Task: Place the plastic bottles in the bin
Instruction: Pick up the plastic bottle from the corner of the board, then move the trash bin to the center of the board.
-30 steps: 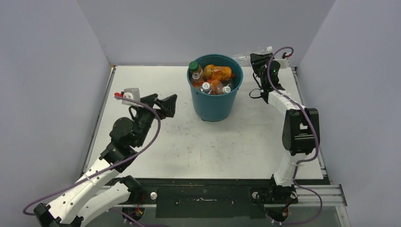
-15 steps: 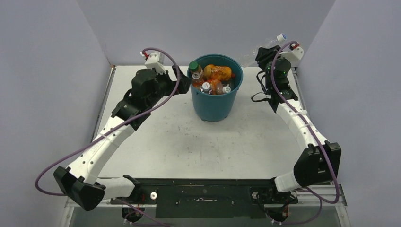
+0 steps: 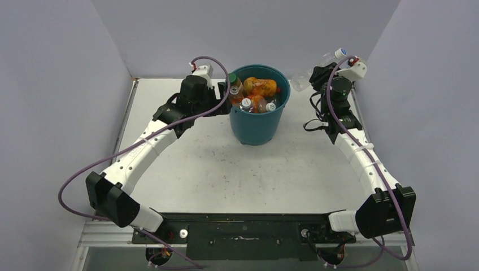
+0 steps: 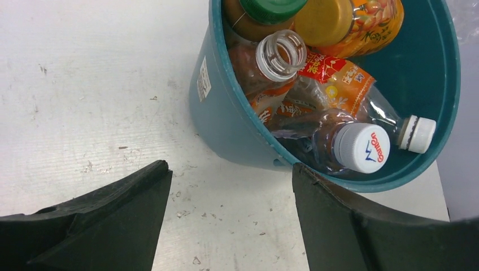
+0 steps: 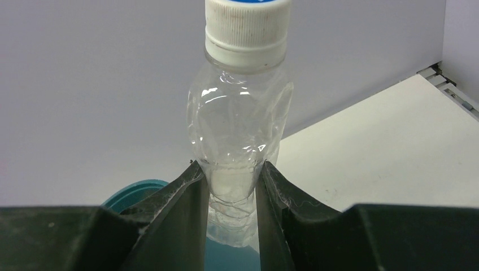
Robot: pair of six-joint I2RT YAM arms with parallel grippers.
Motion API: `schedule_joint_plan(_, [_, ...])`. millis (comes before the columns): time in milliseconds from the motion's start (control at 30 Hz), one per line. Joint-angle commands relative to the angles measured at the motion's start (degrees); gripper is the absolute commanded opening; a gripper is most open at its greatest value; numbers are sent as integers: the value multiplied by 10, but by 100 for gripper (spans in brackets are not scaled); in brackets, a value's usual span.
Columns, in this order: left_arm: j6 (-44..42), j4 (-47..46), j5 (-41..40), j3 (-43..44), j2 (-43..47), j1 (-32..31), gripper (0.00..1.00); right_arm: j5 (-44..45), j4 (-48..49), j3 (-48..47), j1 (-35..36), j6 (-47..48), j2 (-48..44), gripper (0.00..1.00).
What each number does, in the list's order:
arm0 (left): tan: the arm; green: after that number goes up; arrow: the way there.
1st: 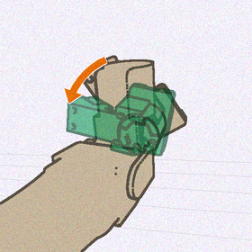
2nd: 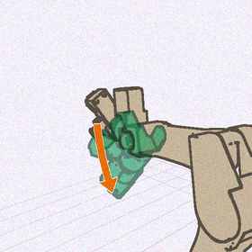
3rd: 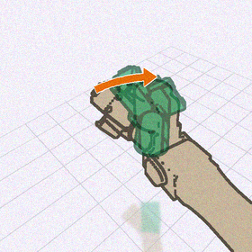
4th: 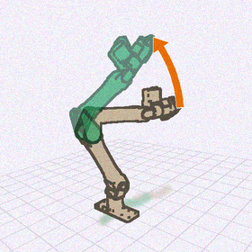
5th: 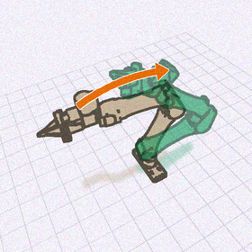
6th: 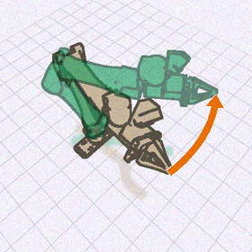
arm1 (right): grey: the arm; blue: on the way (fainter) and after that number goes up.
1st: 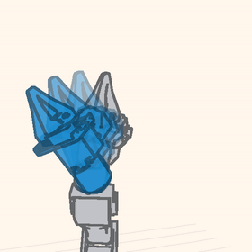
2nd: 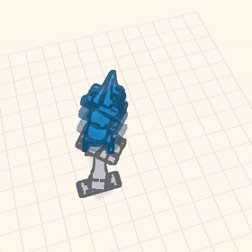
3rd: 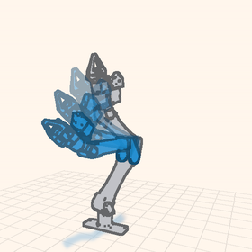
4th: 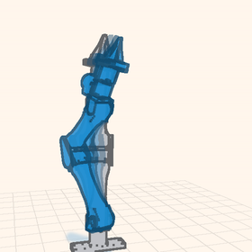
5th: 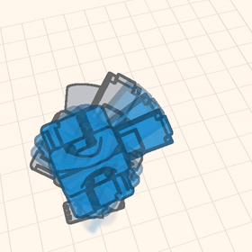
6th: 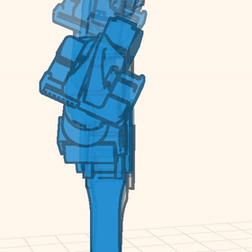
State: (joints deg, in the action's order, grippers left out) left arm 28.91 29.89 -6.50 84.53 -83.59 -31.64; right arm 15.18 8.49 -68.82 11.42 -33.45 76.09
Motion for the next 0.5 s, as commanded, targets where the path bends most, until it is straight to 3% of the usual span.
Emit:
schedule_joint_plan(0, [-15,-6,-16,63,-8,4,76,5,10,15,7,8,-37,5])
schedule_joint_plan(200, [-29,19,-22,112,-59,4,75,6,17,48,10,-5,-51,5])
schedule_joint_plan(400, [-45,50,-26,137,-108,4,55,6,13,50,11,-1,-62,5])
schedule_joint_plan(467, [-44,48,-28,129,-113,4,53,5,12,48,11,-1,-65,5])
